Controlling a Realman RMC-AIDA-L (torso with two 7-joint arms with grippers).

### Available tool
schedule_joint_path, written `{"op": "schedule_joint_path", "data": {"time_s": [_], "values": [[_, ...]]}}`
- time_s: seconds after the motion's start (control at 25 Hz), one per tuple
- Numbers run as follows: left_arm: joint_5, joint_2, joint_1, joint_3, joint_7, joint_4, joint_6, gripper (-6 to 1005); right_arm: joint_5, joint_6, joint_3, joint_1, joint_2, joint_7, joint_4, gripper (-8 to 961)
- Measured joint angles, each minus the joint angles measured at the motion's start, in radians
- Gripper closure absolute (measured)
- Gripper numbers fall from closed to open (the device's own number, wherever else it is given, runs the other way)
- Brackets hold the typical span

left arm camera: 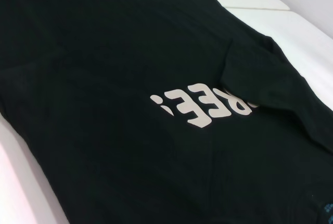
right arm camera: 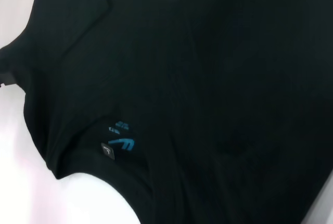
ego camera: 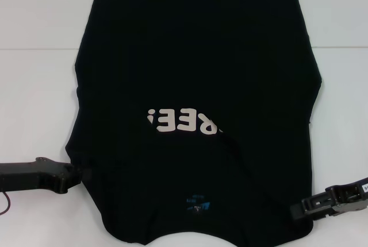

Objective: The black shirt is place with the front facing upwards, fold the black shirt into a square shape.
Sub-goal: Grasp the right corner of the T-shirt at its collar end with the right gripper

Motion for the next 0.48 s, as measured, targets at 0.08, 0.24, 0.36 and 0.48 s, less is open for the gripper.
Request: {"op": "schedule_joint_path", "data": {"time_s": [0.08, 0.24, 0.36, 0.48], "values": [[0.0, 0.0, 0.0, 0.0, 0.0, 0.0, 0.0, 979, 0.0, 0.002, 0.0, 0.004, 0.001, 0.005, 0.0, 68], [0.0, 0.0, -0.001, 0.001, 0.004, 0.0, 0.0, 977, 0.0, 0.004, -0.001, 0.012, 0.007, 0.012, 0.001, 141], [0.0, 0.0, -0.001, -0.001, 0.008, 0.0, -0.001, 976, 0.0, 0.01, -0.011, 0.014, 0.01, 0.019, 0.001, 213], [0.0, 0.001, -0.001, -0.002, 0.008, 0.0, -0.002, 975, 0.0, 0.025, -0.027, 0.014, 0.01, 0.04, 0.001, 355]]}}
